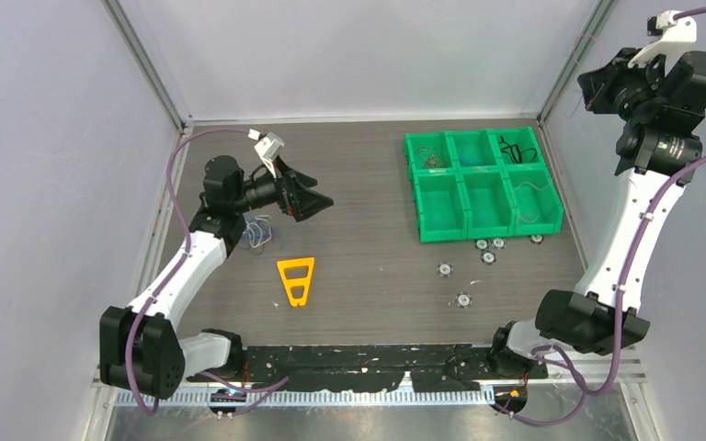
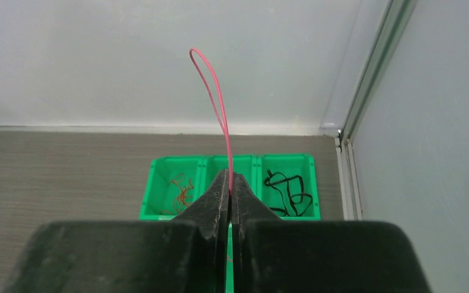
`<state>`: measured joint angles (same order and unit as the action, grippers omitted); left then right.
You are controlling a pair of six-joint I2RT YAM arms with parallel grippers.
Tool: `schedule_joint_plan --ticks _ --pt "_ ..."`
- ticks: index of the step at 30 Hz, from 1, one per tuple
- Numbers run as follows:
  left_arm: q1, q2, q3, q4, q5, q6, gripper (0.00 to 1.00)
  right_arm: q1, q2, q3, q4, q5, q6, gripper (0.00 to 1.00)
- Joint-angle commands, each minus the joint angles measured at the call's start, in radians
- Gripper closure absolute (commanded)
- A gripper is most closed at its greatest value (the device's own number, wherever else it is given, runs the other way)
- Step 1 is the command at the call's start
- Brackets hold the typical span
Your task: Untangle the cables
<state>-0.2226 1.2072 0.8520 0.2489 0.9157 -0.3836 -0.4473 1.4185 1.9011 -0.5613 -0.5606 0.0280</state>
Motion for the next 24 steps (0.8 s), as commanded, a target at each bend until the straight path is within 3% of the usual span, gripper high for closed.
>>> schedule_joint_plan --ticks 1,15,24 --pt "-0.005 0.003 0.026 -0.009 0.0 0.034 0.0 -0.026 0.017 -0.011 0.059 0.0 -0.088 0.95" --pt "-0.002 0.042 0.052 -0.037 -0.012 0.063 0.0 -0.047 0.144 -0.022 0.167 0.062 -0.21 0.94" --pt "-0.002 0.044 0.034 -0.03 -0.029 0.048 0.0 -0.085 0.122 -0.12 0.17 0.136 -0.343 0.95"
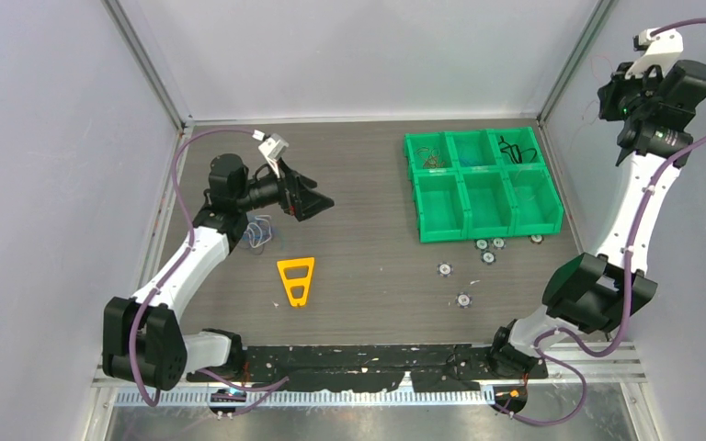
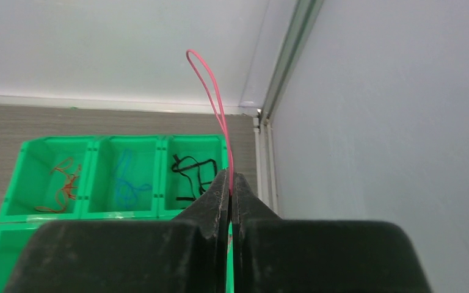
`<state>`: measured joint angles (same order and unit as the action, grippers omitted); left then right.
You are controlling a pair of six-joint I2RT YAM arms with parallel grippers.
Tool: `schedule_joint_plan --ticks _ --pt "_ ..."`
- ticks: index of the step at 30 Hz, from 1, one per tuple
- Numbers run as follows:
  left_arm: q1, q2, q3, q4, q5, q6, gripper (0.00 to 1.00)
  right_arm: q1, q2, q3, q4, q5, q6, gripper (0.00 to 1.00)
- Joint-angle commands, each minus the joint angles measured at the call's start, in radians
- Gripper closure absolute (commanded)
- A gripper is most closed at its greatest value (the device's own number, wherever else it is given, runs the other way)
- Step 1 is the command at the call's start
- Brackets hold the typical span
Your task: Untangle the cables
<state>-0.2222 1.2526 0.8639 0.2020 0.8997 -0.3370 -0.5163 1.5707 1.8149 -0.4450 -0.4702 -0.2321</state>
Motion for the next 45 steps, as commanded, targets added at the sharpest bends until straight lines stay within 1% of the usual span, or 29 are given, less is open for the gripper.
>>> schedule_joint_plan --ticks 1,7,10,15,19,30,38,40,42,43,44,45 --pt "-0.002 -0.001 0.02 0.017 -0.017 -0.001 0.0 -0.015 -0.04 -0.049 0.054 0.047 -0.095 0.95" --pt "-0.002 -0.01 0.016 -0.019 -0.025 0.014 0.0 -0.004 -0.059 -0.251 0.051 0.008 -0.123 0.95" --pt "-0.001 -0.017 0.018 -0.072 -0.036 0.044 0.0 0.018 -0.027 -0.335 0.078 -0.008 -0.102 0.95" --pt "0.024 -0.025 0.011 -0.128 -0.044 0.048 0.0 0.096 0.06 -0.358 0.088 -0.011 -0.019 0.95" --pt "0.049 -0.035 0.006 -0.157 -0.041 0.052 0.0 0.124 0.113 -0.383 0.104 -0.007 0.012 0.95" --pt "0.072 -0.046 -0.016 -0.188 -0.047 0.067 0.0 0.092 0.187 -0.427 -0.047 0.076 -0.196 0.95" --pt "0.075 -0.057 -0.02 -0.199 -0.046 0.08 0.0 0.085 0.269 -0.408 -0.181 0.139 -0.333 0.95" --pt "0.076 -0.065 -0.018 -0.241 -0.072 0.09 0.0 0.085 0.295 -0.395 -0.207 0.153 -0.346 0.95" --pt "0.078 -0.074 -0.01 -0.275 -0.101 0.115 0.01 0.085 0.311 -0.381 -0.223 0.164 -0.346 0.9" --pt "0.079 -0.08 0.005 -0.318 -0.122 0.135 0.01 0.085 0.311 -0.37 -0.229 0.16 -0.345 0.83" --pt "0.083 -0.084 0.02 -0.354 -0.14 0.15 0.01 0.085 0.305 -0.364 -0.24 0.155 -0.339 0.78" --pt "0.091 -0.088 0.034 -0.392 -0.153 0.167 0.01 0.085 0.299 -0.353 -0.25 0.14 -0.335 0.67"
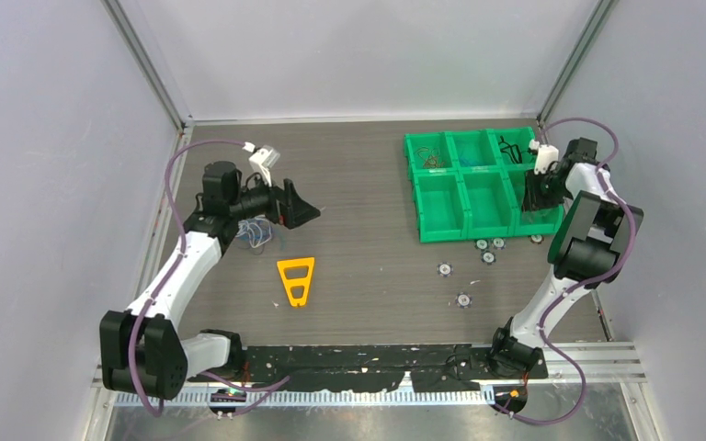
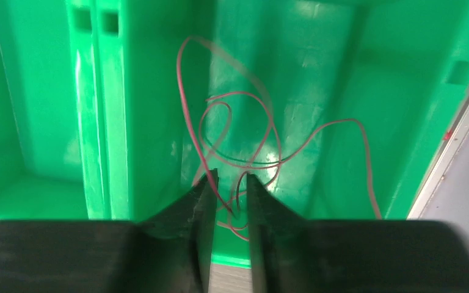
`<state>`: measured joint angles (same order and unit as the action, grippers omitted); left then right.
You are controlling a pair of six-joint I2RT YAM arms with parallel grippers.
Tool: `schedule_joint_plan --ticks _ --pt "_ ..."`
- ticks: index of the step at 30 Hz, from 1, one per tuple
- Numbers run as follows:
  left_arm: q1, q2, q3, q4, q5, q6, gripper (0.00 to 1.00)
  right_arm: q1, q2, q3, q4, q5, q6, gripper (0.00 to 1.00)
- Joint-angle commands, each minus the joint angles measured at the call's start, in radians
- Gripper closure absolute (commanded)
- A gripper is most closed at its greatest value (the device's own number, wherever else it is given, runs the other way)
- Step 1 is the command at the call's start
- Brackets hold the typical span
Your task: Untangle the cables
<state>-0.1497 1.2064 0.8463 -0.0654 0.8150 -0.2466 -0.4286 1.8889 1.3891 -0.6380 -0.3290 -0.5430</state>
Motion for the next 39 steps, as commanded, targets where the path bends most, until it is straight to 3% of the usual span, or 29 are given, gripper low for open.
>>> schedule_joint_plan --ticks 1,5,9,13,17,22,27,31,32,37,39 --pt "0.028 -0.043 0.071 -0.169 -0.082 0.095 0.0 -0.002 -0.037 0.078 -0.061 -0.019 -0.016 0.62" --pt "0.105 -0.039 0.156 -0.378 -0.112 0.199 0.0 -0.002 -0.103 0.129 -0.093 -0.044 0.005 0.33" --pt "0.235 -0.032 0.219 -0.587 -0.112 0.348 0.0 -0.002 -0.158 0.207 -0.161 -0.056 -0.007 0.16" --pt "0.331 -0.021 0.247 -0.772 -0.232 0.509 0.0 0.0 -0.192 0.279 -0.237 -0.086 -0.026 0.04" --pt "0.404 0.017 0.228 -0.865 -0.364 0.557 0.0 0.027 -0.211 0.338 -0.304 -0.152 -0.003 0.01" --pt "0.506 0.076 0.153 -0.768 -0.403 0.413 0.04 0.156 -0.263 0.324 -0.286 -0.241 0.119 0.0" --pt "0.506 0.217 0.117 -0.568 -0.344 0.211 0.17 0.38 -0.306 0.247 -0.189 -0.289 0.226 0.01" --pt "0.477 0.379 0.132 -0.413 -0.285 0.075 0.24 0.492 -0.32 0.176 -0.089 -0.303 0.304 0.0" --pt "0.456 0.403 0.135 -0.371 -0.264 0.049 0.28 0.52 -0.32 0.164 -0.074 -0.309 0.329 0.01" --pt "0.278 0.462 0.154 -0.217 -0.171 0.031 0.87 0.596 -0.31 0.117 -0.004 -0.342 0.379 0.06" --pt "0.214 0.463 0.167 -0.214 -0.101 0.037 1.0 0.622 -0.311 0.097 0.038 -0.355 0.405 0.08"
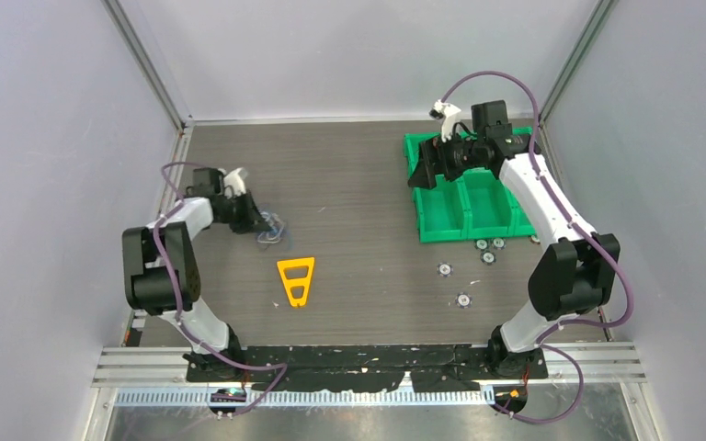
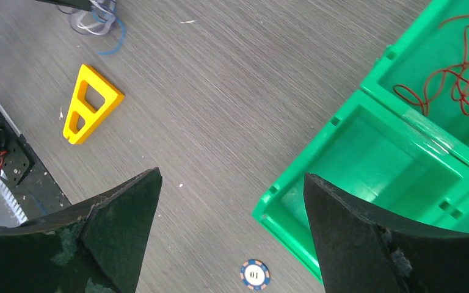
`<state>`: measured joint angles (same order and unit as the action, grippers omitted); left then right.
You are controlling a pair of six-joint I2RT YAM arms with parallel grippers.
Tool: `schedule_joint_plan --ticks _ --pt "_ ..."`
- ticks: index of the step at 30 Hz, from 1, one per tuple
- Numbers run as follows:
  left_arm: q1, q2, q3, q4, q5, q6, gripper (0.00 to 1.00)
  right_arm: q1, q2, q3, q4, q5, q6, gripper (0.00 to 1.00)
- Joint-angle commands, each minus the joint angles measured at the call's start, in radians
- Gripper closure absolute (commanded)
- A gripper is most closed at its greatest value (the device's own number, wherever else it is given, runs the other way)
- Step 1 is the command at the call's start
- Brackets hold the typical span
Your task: Untangle the cables
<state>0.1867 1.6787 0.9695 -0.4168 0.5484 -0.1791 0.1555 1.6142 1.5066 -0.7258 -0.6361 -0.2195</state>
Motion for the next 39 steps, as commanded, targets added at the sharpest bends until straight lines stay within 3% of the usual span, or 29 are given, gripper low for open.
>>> schedule_joint_plan --ticks 1,3,8,12,17,22,27,39 --pt "-0.163 -0.02 0.043 0.143 0.188 -0.029 1.0 0.058 -0.038 -0.03 0.144 -0.049 0.095 0.09" --pt "-0.235 -0.061 0.016 0.211 0.268 -0.059 1.0 0.094 -0.051 -0.086 0.262 -0.053 0.141 0.09" --pt "-0.291 -0.155 -0.035 0.424 0.403 -0.22 1.0 0.223 -0.039 -0.162 0.453 -0.05 0.235 0.07" --pt "-0.316 -0.162 -0.011 0.521 0.525 -0.332 1.0 0.322 0.032 -0.154 0.525 -0.07 0.245 0.04" --pt "-0.337 -0.204 -0.012 0.622 0.581 -0.444 1.0 0.402 0.127 -0.133 0.658 -0.048 0.304 0.03" --pt "-0.349 -0.244 -0.01 0.616 0.606 -0.459 1.0 0.437 0.163 -0.162 0.839 0.106 0.337 0.03" --pt "-0.349 -0.272 -0.009 0.596 0.635 -0.462 1.0 0.441 0.152 -0.193 0.956 0.293 0.264 0.05" --pt "-0.351 -0.323 -0.007 0.622 0.683 -0.518 1.0 0.469 0.149 -0.261 1.139 0.092 0.321 0.1"
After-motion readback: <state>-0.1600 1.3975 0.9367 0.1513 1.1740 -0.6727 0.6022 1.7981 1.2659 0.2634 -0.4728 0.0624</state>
